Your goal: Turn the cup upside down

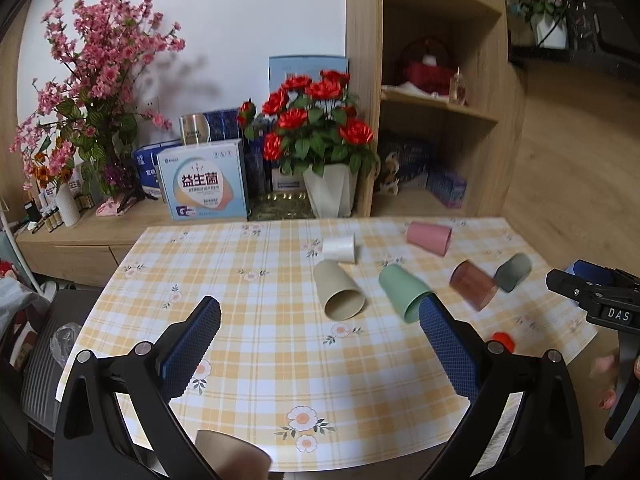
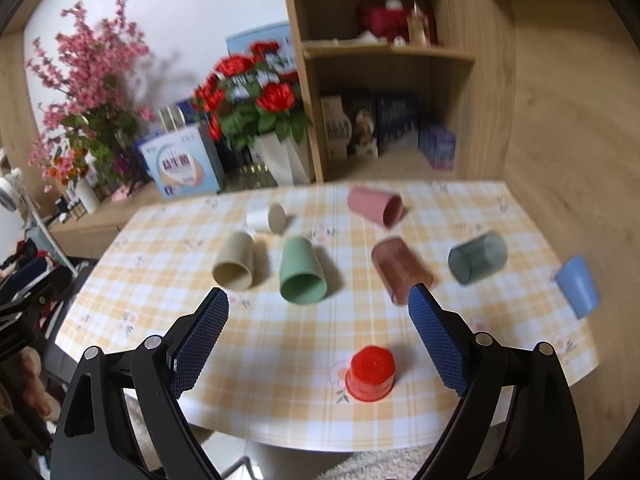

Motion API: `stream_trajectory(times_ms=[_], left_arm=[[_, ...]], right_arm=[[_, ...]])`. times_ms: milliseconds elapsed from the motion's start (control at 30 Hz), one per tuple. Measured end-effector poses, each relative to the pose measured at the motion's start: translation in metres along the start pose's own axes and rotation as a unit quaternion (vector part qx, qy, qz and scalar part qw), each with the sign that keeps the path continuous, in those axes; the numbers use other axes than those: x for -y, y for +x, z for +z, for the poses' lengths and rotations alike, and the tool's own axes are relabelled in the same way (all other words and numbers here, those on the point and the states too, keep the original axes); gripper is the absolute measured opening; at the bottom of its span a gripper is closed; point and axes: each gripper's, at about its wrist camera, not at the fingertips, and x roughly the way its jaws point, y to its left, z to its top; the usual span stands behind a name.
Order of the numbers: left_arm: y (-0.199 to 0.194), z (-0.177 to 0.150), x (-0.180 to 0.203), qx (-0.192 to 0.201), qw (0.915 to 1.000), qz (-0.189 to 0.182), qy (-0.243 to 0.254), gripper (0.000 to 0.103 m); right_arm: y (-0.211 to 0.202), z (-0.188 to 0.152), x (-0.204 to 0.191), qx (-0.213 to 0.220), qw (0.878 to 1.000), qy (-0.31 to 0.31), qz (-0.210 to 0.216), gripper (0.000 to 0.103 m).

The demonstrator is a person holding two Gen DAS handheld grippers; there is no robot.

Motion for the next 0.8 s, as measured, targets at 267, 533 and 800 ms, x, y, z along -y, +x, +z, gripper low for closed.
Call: stream_trajectory(times_ms=[267, 533, 800], left_arm=[[-0.025, 0.01, 0.005, 0.022, 0.9997, 0.01, -0.005, 0.097], [-0.036, 0.015, 0.01, 0.036, 0.9993, 0.01, 0.004, 0.097], [-0.04, 0.016, 0.012, 0.043, 0.9989, 0.015, 0.01, 0.097]], right_arm=[[-0.045, 0.011, -0.007, 0.047, 0.999, -0.006, -0.012, 0.088], [-0.06, 0.015, -0.004, 0.059, 0.998, 0.001, -0.015, 0.088], [-0.062, 0.017, -0.004, 0.064, 0.998, 0.001, -0.019, 0.088]])
